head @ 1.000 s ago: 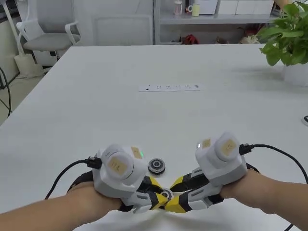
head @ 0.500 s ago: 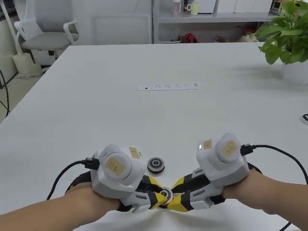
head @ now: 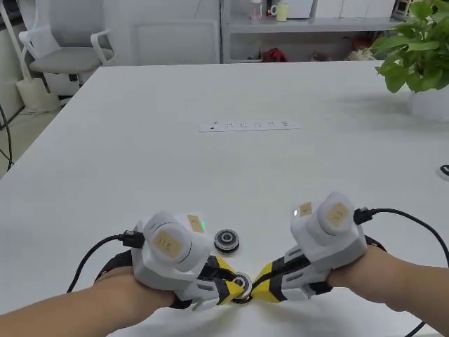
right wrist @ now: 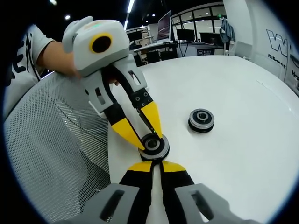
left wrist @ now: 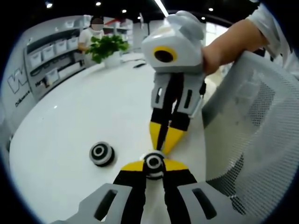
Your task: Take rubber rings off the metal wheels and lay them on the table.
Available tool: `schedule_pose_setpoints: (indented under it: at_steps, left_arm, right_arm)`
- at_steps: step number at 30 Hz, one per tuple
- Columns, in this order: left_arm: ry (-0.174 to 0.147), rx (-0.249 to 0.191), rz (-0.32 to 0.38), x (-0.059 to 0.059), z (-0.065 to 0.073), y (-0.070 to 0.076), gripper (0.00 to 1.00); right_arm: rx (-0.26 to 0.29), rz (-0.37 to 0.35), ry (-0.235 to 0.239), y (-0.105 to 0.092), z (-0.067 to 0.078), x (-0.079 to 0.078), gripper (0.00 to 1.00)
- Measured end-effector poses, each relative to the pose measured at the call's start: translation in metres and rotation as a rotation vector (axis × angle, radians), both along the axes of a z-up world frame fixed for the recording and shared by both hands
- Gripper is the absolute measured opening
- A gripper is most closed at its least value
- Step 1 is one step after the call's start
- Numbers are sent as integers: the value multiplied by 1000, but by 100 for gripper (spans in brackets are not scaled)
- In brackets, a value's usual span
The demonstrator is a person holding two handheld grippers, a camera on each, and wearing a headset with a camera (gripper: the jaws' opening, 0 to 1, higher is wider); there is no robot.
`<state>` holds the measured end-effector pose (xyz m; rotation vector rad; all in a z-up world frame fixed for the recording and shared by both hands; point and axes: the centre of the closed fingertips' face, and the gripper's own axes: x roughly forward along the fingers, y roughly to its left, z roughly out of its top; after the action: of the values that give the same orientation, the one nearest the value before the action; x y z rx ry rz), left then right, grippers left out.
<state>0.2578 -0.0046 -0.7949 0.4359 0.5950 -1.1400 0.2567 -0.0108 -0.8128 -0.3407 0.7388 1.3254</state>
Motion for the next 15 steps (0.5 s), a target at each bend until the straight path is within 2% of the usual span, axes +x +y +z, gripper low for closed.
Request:
schedule_pose_setpoints:
  at_steps: [6,8,12,15]
  left_arm:
    - [-2,1,-1,0,0,0,14]
    - [-3,2,-2,0,0,0,14]
    - [-4,3,-3,0,0,0,14]
    - [-4,3,-2,1,0,0,14]
  right_arm:
    - [10,-38,26,-2,2,3,0]
    - [31,-68,69,-2,4,3,0]
    - [48,-96,92,-4,5,4,0]
    - [58,-133,133,-3,6,4,0]
